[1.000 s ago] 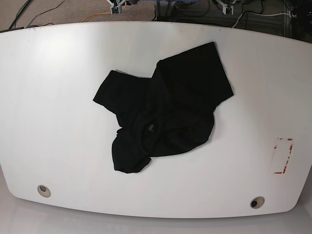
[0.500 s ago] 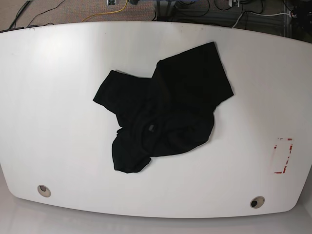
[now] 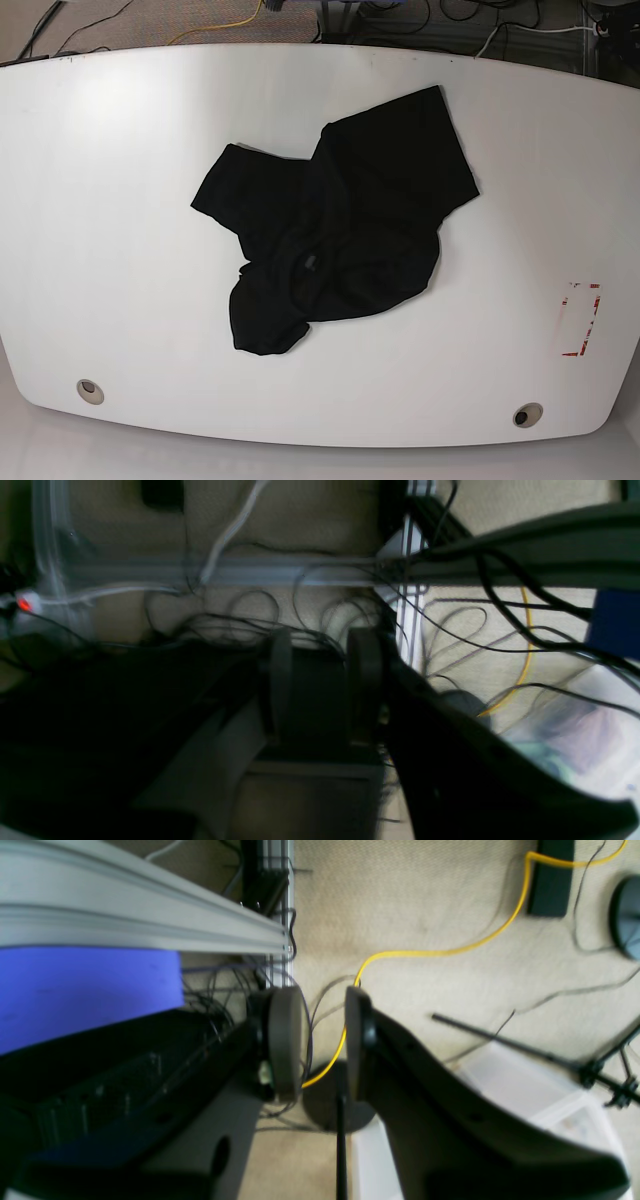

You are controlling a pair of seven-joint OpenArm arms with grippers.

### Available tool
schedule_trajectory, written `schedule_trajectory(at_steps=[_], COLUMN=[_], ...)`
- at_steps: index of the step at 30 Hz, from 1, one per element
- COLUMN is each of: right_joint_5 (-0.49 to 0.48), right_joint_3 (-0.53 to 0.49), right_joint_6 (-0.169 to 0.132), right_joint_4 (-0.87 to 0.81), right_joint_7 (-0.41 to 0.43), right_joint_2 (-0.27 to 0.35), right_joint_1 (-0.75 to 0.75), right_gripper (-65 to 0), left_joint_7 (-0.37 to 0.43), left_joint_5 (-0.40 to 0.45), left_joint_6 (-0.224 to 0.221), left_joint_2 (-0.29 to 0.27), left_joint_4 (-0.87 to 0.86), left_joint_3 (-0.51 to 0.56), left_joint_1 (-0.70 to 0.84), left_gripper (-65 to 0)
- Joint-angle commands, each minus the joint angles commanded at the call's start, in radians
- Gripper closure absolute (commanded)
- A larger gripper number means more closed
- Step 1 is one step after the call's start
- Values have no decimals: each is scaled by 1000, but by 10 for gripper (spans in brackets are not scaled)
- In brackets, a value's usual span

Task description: Layout the t-shirt on the table in an organized manner, then fold the t-shirt properly

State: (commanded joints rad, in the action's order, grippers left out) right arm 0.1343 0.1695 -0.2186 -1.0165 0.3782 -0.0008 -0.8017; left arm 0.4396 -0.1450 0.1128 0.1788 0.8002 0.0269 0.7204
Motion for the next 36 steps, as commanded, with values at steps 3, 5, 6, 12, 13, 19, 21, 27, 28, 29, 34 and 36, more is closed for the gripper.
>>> schedule_trajectory(at_steps=[3,5,6,12,13,19,21,27,28,29,34,36], right_joint_5=[0,0,0,0,0,0,0,-89,-104,-121,-163,-163], right_joint_3=[0,0,0,0,0,-3,-3,-2,0,0,0,-2], right_joint_6=[0,0,0,0,0,-5,-3,-5,-5,-5,-6,-5], right_joint_4=[-81,-133,-158,-308,-336,-517,-574,-694,-707,-727,-836,-873], right_joint_7=[0,0,0,0,0,-2,-2,-2,-2,-3,-3,-3], right_joint_2=[-5,-6,-8,-34,-35,-41,-41,-35,-35,-34,-2,3], right_joint_1=[-57,-89,-104,-196,-213,-325,-358,-422,-428,-436,-477,-485], right_gripper=[-144,-144,-144,-144,-144,-144,-144,-144,-144,-144,-144,-144], left_joint_7=[0,0,0,0,0,0,0,0,0,0,0,0], left_joint_5=[0,0,0,0,0,-2,-25,-170,-183,-203,-249,-259], left_joint_6=[0,0,2,2,2,2,2,2,2,2,2,2], left_joint_2=[0,-2,-3,0,0,-6,-8,-2,-2,0,-5,-6], left_joint_4=[81,138,164,336,359,548,615,769,787,819,944,985], left_joint_3=[-52,-89,-103,-157,-166,-252,-269,-295,-299,-308,-328,-330], left_joint_1=[58,94,107,209,219,336,374,474,485,503,557,565], left_gripper=[-172,-172,-172,-172,-172,-172,-172,-172,-172,-172,-172,-172])
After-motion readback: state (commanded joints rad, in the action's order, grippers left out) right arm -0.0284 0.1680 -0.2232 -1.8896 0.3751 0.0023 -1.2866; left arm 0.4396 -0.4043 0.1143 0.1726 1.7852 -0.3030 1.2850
